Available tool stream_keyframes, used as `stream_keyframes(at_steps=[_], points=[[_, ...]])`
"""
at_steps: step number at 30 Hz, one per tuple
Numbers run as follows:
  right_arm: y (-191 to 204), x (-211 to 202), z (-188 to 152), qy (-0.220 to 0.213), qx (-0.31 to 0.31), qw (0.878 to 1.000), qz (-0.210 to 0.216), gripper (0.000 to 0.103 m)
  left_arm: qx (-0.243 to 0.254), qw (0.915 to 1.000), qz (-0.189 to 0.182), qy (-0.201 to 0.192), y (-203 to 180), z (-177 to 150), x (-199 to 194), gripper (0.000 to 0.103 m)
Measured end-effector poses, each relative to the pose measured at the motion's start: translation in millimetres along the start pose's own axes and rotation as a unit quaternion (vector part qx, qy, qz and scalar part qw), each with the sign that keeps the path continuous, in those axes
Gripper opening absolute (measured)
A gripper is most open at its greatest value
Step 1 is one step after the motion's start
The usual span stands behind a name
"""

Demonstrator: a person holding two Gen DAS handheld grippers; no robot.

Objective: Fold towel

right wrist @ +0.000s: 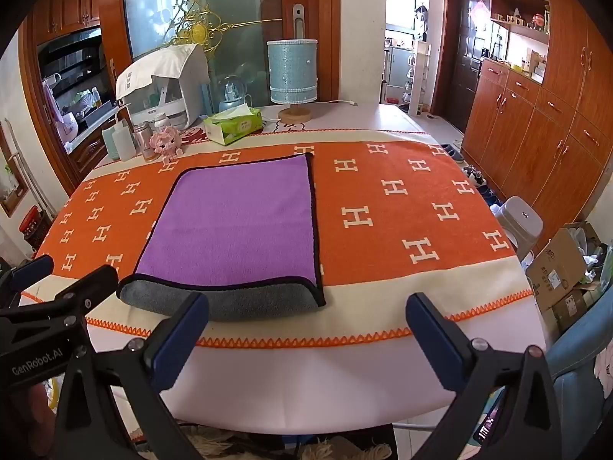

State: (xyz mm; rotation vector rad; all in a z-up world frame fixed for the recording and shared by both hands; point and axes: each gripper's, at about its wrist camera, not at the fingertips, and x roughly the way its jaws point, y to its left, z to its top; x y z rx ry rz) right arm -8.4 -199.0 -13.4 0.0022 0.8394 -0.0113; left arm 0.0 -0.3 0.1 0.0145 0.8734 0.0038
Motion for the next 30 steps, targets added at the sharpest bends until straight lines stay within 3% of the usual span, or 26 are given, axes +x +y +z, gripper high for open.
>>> stream_keyframes(at_steps=[30], points=[[-0.8,1.8,2.8,0.001,0.002,1.0,0.004,0.103,-0.002,1.0,-0.004,-0.002,2.1,5.3,2.3,0.102]])
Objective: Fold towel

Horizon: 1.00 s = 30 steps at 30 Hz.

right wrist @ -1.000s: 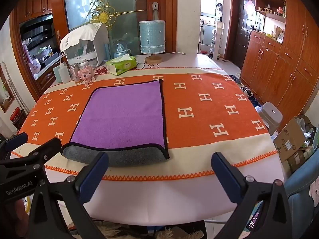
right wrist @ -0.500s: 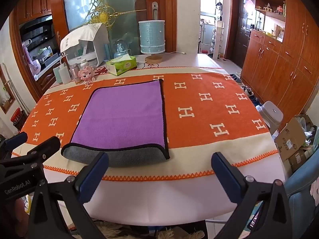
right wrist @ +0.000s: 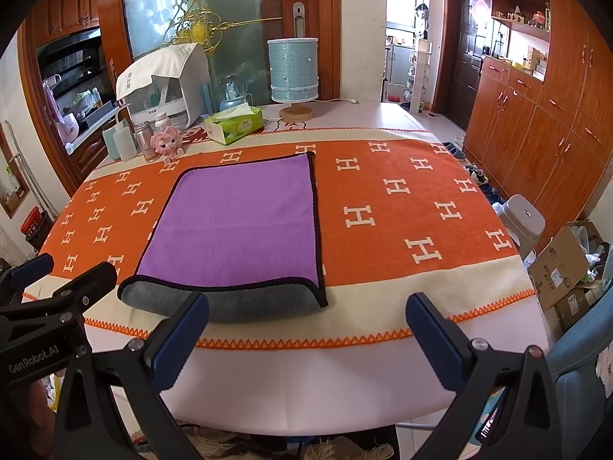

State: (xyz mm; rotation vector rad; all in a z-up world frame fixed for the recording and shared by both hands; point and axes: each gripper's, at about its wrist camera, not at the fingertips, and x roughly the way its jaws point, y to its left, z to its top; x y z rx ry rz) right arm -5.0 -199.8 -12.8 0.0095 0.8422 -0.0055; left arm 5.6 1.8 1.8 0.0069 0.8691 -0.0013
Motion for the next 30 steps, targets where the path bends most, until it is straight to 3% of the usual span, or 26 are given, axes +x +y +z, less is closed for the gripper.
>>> stream_keyframes(at_steps=[30], points=[[8.1,3.2,-4.4,0.005,-0.006,1.0,0.0,0.102,-0.004,0.9999,-0.003,0.01,7.3,-8.4,5.5,0.102]])
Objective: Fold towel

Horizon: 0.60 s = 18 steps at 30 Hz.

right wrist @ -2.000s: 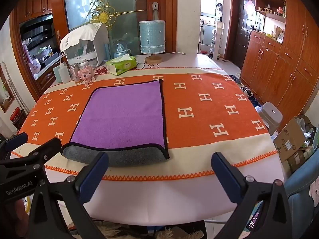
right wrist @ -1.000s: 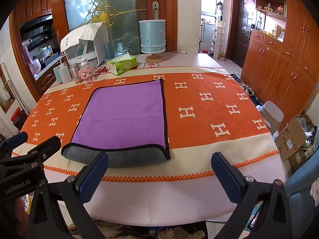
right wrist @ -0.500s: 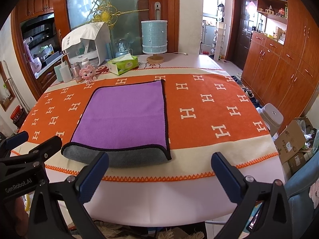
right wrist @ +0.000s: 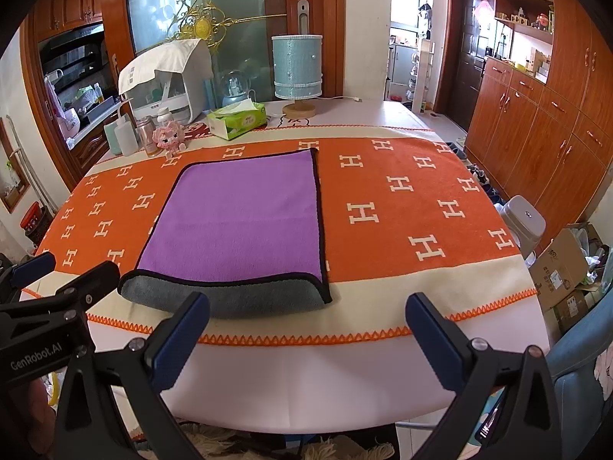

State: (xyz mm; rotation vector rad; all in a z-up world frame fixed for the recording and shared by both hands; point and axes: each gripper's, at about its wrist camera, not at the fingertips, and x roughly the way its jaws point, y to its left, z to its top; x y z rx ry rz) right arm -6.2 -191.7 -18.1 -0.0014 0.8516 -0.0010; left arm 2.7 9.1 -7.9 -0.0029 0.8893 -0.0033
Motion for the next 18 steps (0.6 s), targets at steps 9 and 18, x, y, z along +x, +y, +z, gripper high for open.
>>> stream_keyframes(at_steps=[9,18], points=[[0.6,2.9,-1.0,0.004,-0.001,1.0,-0.001,0.102,-0.001,1.0,-0.002,0.003,1.4,-2.3,3.0,0.102],[-0.3,4.0,-0.9,0.001,-0.002,1.0,-0.004,0.102,-0.002,1.0,-0.005,0.004,-1.1,-0.4,6.9,0.102]])
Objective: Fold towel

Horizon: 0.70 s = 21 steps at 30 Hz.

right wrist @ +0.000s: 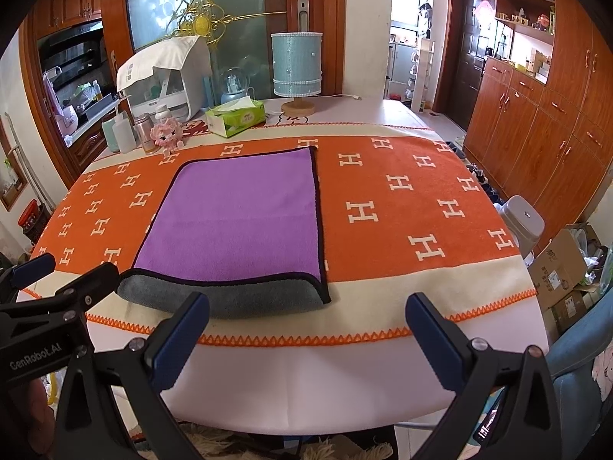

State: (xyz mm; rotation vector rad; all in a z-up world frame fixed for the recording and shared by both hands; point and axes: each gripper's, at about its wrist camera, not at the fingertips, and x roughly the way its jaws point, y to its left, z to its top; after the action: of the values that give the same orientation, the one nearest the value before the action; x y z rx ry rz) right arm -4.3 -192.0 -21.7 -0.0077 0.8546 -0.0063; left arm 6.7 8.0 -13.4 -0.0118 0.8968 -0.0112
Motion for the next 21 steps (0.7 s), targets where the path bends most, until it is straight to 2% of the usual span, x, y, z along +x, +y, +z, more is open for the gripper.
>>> stream_keyframes(at_steps=[12,17,21], points=[[-1.5,4.0,5.5,0.003,0.004,1.0,-0.003,0.102,-0.001,0.9999,-0.012,0.005,-0.7,8.4,6.0,0.102],[-1.1,9.7,10.4,0.007,-0.003,1.0,-0.011,0.1,-0.005,0.9985,-0.054,0.011,1.3,14.8,11.9,0.102],[0.7,9.2,17.3,-0.005,-0.014,1.0,-0.017,0.099,0.001,0.9994,-0.035,0.007,5.0,25.1,14.2,0.102]])
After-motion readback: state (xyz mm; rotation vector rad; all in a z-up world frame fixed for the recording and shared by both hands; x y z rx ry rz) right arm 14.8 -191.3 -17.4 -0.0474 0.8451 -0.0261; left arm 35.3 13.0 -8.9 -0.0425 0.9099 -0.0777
